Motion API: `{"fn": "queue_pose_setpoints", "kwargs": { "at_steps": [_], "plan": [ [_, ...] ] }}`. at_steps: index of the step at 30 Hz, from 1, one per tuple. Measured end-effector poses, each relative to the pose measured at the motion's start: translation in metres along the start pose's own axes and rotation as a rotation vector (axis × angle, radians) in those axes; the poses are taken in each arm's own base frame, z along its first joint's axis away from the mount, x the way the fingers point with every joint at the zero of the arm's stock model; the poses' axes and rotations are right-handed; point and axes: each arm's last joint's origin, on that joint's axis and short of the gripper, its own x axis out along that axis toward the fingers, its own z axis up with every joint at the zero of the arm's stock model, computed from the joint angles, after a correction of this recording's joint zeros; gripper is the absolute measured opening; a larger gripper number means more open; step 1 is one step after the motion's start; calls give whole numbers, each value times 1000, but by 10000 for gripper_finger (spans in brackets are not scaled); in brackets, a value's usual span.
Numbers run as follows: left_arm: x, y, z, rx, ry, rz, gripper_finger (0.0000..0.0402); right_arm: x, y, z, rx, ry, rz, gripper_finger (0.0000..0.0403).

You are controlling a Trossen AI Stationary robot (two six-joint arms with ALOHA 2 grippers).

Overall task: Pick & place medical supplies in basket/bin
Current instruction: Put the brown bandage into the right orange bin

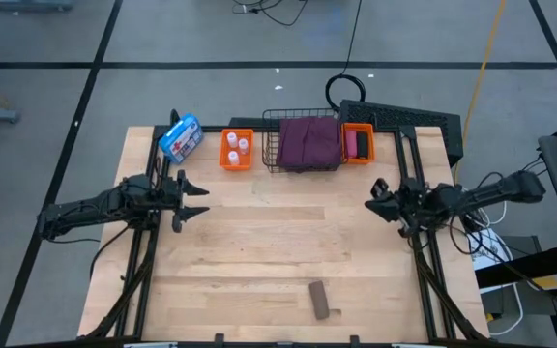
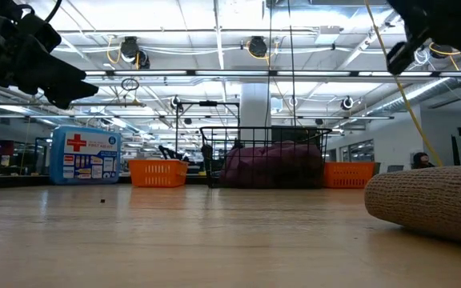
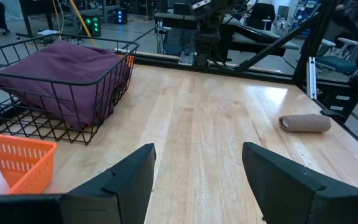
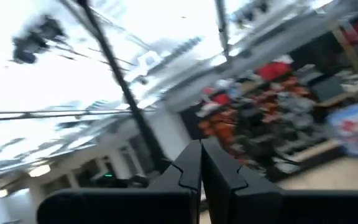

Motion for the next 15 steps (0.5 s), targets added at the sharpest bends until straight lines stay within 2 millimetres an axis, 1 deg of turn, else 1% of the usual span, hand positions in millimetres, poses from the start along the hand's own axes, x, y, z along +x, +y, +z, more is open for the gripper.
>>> {"fn": "queue_pose_setpoints", "kwargs": {
  "at_steps": [3,5,7,10,15],
  "plan": [
    [0,0,0,0,0,0,251,9,7,-7,-23,0,71,8],
    [0,0,0,0,0,0,251,19,10,-17,-71,63,87,25],
    [0,0,0,0,0,0,251,39,21,-19,-102,100,117,53],
    [0,0,0,0,0,0,251,72,40,-24,-137,145,166,109],
    [0,0,0,1,-3,0,251,127,75,-50,-267,327,224,211]
  ]
}}
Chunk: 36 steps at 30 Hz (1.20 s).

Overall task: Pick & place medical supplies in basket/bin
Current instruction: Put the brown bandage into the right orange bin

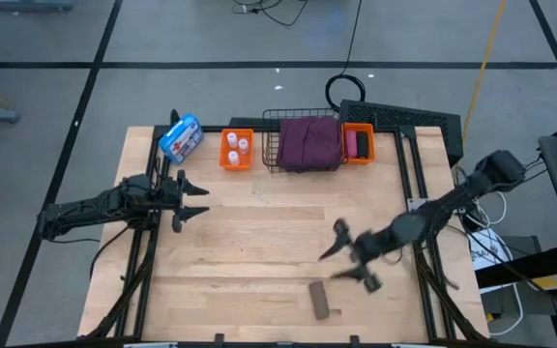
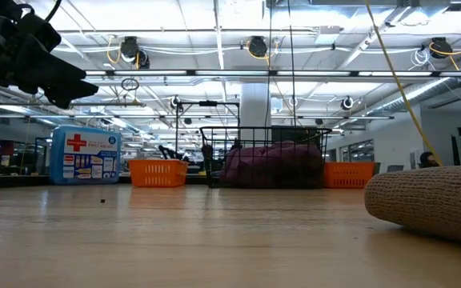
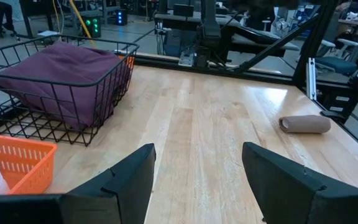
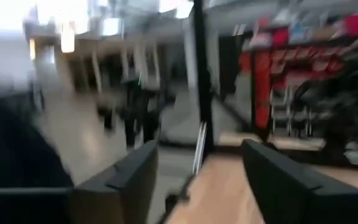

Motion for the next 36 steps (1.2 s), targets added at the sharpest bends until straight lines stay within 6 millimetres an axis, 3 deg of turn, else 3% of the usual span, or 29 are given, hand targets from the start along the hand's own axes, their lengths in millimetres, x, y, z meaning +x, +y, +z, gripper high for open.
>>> {"fn": "queue_pose_setpoints", "kwargs": {
  "at_steps": [4,9,12,18,28,31,36],
  "plan": [
    [0,0,0,0,0,0,251,43,20,-13,-92,306,18,266],
    [0,0,0,0,-1,0,251,76,37,-37,-189,670,-24,289],
    [0,0,0,0,-1,0,251,82,40,-59,-264,850,0,290],
    [0,0,0,0,-1,0,251,75,35,-92,-430,1095,64,287],
    [0,0,0,0,-1,0,251,73,37,-130,-773,1204,303,279],
    [0,0,0,0,0,0,251,76,36,-136,-781,1192,264,275],
    [0,0,0,0,0,0,251,90,26,-133,-697,1071,58,263]
  ]
}}
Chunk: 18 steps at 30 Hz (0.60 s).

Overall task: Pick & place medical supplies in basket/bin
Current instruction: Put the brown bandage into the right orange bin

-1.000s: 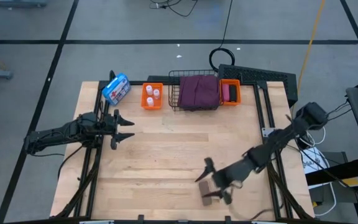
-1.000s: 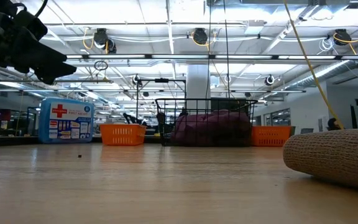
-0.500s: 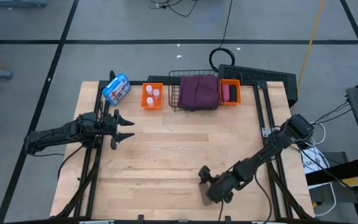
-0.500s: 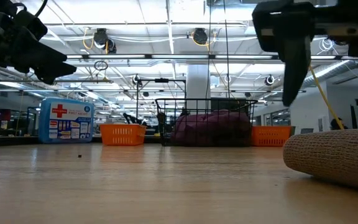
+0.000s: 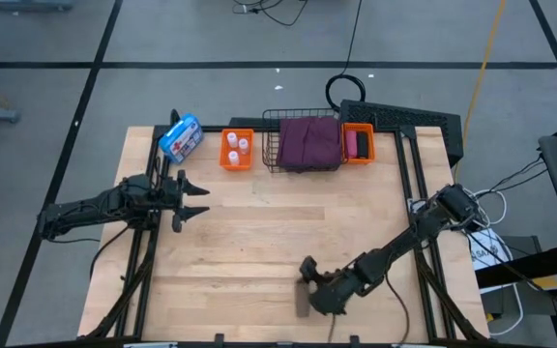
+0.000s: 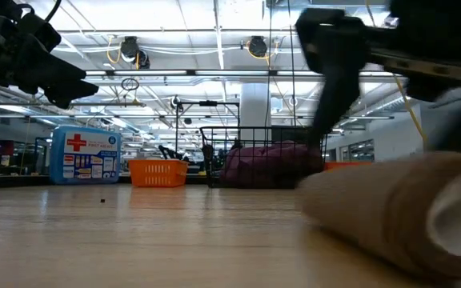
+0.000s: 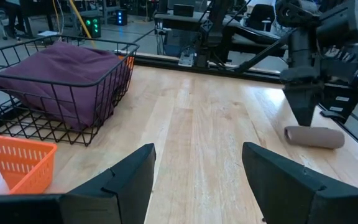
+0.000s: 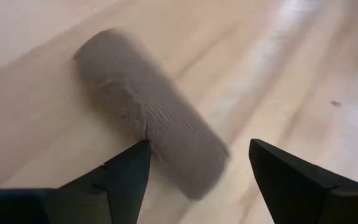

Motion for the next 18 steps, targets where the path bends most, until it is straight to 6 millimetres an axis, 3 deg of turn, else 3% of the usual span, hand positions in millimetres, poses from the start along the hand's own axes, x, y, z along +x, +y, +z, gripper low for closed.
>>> {"fn": "queue_pose_setpoints", "kwargs": {
  "at_steps": [7,14,18],
  "plan": [
    [0,0,0,0,0,0,251,8,-31,-12,240,10,-47,240],
    [0,0,0,0,0,0,251,10,-35,-13,-29,-54,68,220],
    [0,0,0,0,0,0,251,9,-37,-13,74,-22,-9,213]
  ]
}}
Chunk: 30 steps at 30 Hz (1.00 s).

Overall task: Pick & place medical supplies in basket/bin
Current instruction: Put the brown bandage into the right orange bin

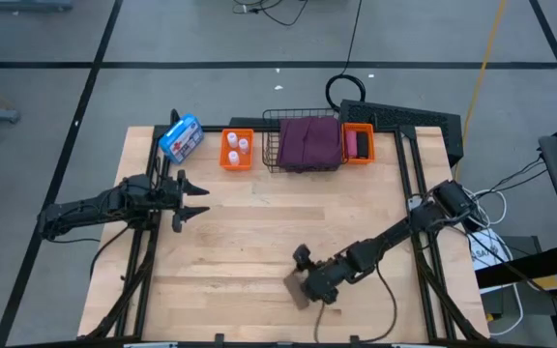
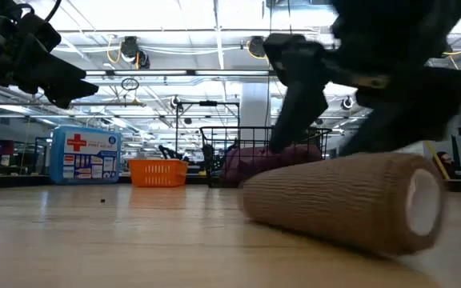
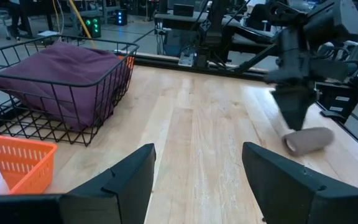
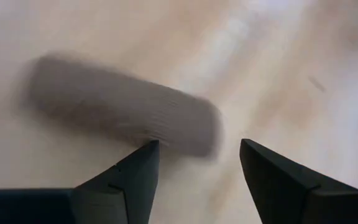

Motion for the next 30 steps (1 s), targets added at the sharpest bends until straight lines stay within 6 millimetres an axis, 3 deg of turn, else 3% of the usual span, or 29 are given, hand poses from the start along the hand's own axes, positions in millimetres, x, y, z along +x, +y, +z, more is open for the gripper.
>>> {"fn": "queue_pose_setpoints", "kwargs": {
  "at_steps": [4,7,11,20,30],
  "plan": [
    [0,0,0,0,0,0,251,-17,-9,6,194,3,-159,210],
    [0,0,0,0,0,0,251,-34,-14,15,360,-69,-151,210],
    [0,0,0,0,0,0,251,-46,-20,19,715,-140,-54,212],
    [0,0,0,0,-1,0,251,-29,13,17,1028,-39,84,237],
    [0,0,0,0,0,0,251,6,24,0,1125,64,52,238]
  ]
}}
